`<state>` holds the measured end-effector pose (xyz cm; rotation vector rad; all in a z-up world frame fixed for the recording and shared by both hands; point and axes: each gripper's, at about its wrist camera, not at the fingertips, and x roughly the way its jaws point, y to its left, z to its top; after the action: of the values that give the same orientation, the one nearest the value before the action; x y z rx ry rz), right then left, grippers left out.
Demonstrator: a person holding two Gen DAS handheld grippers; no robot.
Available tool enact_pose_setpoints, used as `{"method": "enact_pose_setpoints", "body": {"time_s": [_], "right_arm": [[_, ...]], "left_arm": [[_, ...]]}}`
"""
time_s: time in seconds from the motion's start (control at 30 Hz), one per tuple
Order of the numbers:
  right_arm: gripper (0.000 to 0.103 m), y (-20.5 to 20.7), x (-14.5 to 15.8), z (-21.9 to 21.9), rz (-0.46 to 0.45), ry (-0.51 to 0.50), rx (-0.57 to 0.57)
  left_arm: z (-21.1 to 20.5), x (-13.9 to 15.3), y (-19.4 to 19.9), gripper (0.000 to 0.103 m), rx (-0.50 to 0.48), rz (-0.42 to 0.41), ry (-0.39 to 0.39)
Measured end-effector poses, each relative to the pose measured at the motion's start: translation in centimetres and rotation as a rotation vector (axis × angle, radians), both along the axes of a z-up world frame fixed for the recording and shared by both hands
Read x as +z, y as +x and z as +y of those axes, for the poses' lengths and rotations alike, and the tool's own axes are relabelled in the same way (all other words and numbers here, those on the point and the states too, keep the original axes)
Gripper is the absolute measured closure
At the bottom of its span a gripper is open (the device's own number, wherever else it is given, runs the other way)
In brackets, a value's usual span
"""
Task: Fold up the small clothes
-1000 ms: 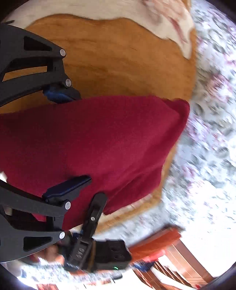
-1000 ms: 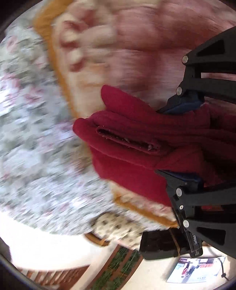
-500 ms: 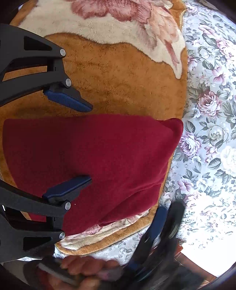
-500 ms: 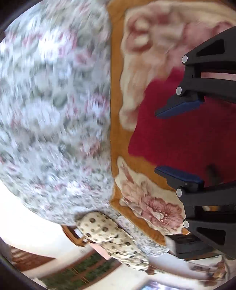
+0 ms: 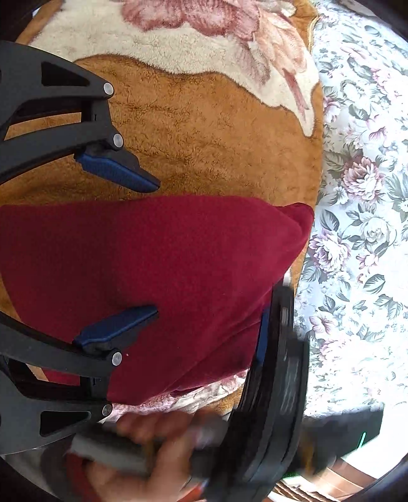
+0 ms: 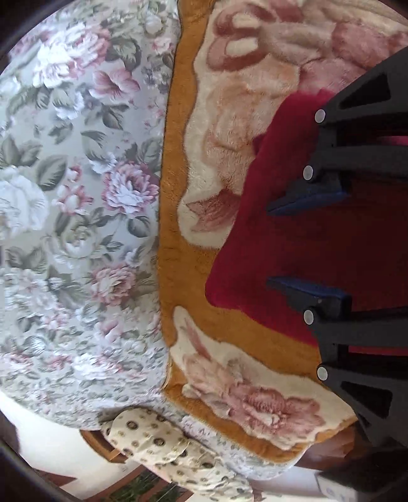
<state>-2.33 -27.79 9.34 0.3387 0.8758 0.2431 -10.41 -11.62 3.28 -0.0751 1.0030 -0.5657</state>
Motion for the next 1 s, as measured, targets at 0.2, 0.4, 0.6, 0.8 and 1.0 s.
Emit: {"method": "enact_pose_setpoints", "body": {"time_s": [0.2,0.4,0.6,0.8,1.0], "right_arm": [[0.065,-7.7,1.1,-1.5,-0.043,-0.055,-0.008],[0.065,-10.4,-1.3,-0.7,-0.056,-0.194,-0.021],[0.064,-13.1,1.0,-1.5,-0.106,-0.123,-0.082],[0.063,-15.3,2.4,-1.7,-0.120,-0.149,-0.175],[0.059,-17.1,3.1,-1.6,-0.135,-0.145,-0.221]], "left_arm": [[-0.1,0.5,-0.9,0.028,0.044,-0.025,0.020],[-0.3,1.1,-1.7,0.028,0.080,-0.033,0.038],[0.0,3.1,-2.6,0.028,0.113,-0.133,0.140],[1.0,4.8,-3.3,0.028,0.157,-0.174,0.131],[0.5,6.1,-4.4,0.028,0.161,-0.228,0.155]]}}
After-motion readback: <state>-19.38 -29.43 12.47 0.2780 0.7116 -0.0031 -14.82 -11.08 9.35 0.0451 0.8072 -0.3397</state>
